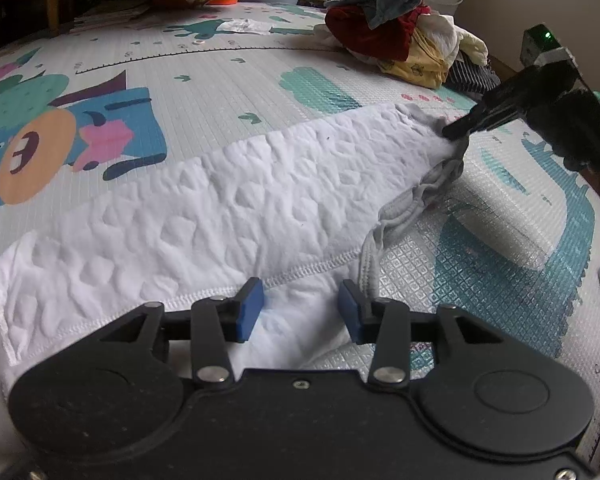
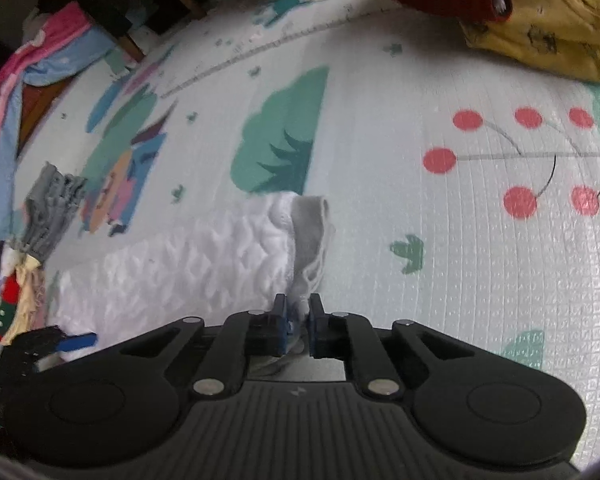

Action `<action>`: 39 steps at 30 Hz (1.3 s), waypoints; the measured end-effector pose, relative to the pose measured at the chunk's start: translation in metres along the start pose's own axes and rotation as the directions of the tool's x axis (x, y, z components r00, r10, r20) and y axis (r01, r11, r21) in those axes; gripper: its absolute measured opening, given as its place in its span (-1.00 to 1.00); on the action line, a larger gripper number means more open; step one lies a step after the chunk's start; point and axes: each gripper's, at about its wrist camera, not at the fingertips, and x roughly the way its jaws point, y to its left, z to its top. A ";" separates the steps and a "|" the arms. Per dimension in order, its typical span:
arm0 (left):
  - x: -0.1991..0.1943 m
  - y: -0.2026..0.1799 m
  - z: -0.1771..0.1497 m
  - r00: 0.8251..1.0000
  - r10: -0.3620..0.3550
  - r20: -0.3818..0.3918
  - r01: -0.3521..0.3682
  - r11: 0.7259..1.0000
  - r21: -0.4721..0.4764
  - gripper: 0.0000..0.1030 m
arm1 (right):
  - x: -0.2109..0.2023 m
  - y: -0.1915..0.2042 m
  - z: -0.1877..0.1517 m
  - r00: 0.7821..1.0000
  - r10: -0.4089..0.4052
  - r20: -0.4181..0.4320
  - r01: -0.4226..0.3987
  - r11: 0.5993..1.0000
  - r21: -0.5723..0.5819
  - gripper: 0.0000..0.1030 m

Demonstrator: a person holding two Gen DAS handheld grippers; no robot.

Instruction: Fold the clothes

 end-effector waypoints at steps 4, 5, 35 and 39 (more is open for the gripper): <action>-0.001 0.002 0.001 1.000 -0.010 -0.004 0.009 1.000 -0.021 -0.18 | -0.010 0.016 0.005 0.999 0.036 0.012 -0.035 0.998 -0.043 -0.77; -0.001 0.003 0.001 1.000 -0.012 -0.004 0.012 1.000 -0.025 -0.17 | -0.011 0.020 0.007 0.999 0.035 0.013 -0.034 0.998 -0.055 -0.77; 0.001 0.004 0.001 1.000 -0.025 -0.005 0.024 0.999 -0.036 -0.11 | 0.003 -0.039 -0.047 0.996 0.055 0.076 -0.087 0.831 0.550 -0.18; 0.001 0.004 0.000 1.000 -0.026 -0.003 0.026 0.999 -0.039 -0.11 | 0.004 -0.039 -0.050 0.996 0.035 0.087 -0.078 0.819 0.568 -0.36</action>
